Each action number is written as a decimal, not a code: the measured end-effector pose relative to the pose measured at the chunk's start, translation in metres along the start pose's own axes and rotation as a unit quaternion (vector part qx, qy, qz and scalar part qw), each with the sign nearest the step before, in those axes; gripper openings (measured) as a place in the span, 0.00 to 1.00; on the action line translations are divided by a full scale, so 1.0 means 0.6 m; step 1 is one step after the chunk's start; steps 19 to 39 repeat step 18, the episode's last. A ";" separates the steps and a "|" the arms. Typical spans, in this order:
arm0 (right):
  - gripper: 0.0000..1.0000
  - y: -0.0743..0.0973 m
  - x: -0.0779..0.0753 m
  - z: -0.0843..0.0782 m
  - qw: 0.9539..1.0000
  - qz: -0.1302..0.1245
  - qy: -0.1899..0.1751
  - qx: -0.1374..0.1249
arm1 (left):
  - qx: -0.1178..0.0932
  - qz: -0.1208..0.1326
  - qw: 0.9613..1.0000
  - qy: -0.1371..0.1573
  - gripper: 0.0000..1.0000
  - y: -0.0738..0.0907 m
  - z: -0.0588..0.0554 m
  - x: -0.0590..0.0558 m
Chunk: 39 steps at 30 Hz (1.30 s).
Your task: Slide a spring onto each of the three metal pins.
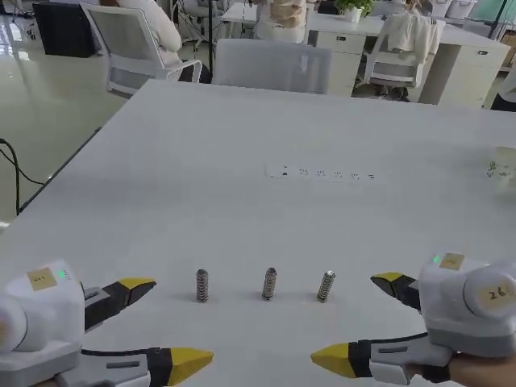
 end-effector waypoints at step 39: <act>0.94 0.001 -0.004 0.000 1.000 -0.004 -0.007 -0.002 | 0.002 0.002 1.000 0.005 0.75 -0.002 -0.005 0.001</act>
Point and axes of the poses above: the centre of the closed fingertips' face, and the gripper's own axes: y roughly backward along the fingers, x roughly to its left, z roughly out of its top, the point moved 6 cm from there along y, roughly backward along the fingers, and after that the axes turned 6 degrees about x, right-handed, at the moved point
